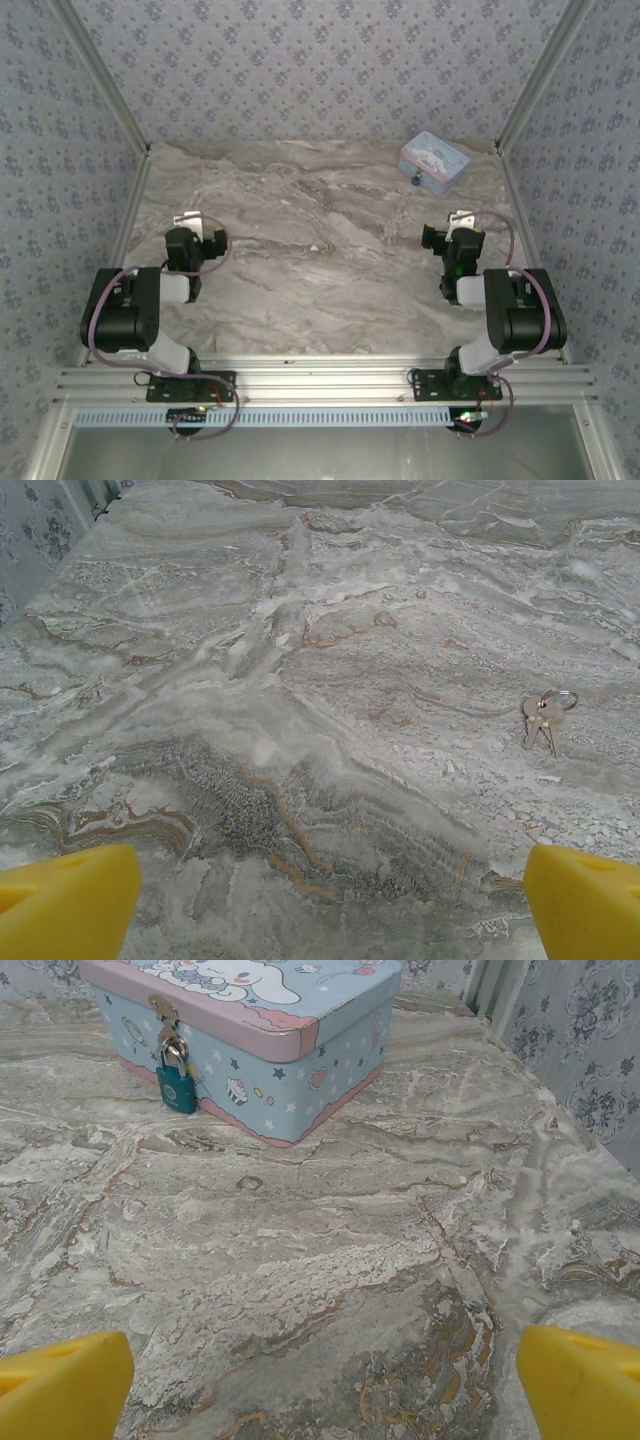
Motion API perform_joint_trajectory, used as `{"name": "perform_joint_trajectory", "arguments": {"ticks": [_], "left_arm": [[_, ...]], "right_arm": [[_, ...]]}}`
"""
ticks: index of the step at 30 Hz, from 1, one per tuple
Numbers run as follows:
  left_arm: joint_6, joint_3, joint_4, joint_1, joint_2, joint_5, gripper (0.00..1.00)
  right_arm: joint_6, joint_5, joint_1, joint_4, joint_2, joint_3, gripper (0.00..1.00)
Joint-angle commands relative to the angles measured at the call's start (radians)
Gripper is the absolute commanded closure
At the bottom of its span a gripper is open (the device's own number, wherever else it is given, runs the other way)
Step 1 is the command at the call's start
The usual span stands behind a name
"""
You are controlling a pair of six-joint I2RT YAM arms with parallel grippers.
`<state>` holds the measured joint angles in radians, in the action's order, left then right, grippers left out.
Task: Unlock a padlock with a key
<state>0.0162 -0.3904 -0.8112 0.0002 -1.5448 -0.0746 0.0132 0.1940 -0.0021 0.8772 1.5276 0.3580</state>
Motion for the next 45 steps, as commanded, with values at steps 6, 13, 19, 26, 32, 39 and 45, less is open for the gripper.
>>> {"name": "perform_joint_trajectory", "arguments": {"ticks": [6,13,19,26,32,39,45], "left_arm": [[0.005,-0.024,-0.003,0.006,0.011,0.009,0.02],[0.002,-0.039,0.027,0.012,0.018,0.038,0.02],[0.006,-0.105,0.181,0.018,0.064,0.042,0.02],[0.078,-0.447,0.698,0.007,0.035,0.239,0.11],[0.276,-0.573,0.701,-0.119,-0.079,0.376,0.18],[0.301,-0.763,0.772,-0.31,-0.251,0.416,0.21],[0.36,-0.814,0.758,-0.366,-0.322,0.469,0.23]], "right_arm": [[-0.01,0.006,-0.002,-0.007,-0.004,0.006,0.0],[-0.03,0.055,0.047,-0.494,-0.088,0.247,0.0],[0.121,0.076,0.113,-0.908,-0.016,0.611,0.02],[0.205,0.122,0.155,-1.256,0.305,1.145,0.11],[0.301,0.1,0.141,-1.434,0.543,1.473,0.12],[0.314,0.021,0.123,-1.624,0.806,1.833,0.13],[0.256,-0.023,0.112,-1.617,0.87,1.877,0.13]]}}
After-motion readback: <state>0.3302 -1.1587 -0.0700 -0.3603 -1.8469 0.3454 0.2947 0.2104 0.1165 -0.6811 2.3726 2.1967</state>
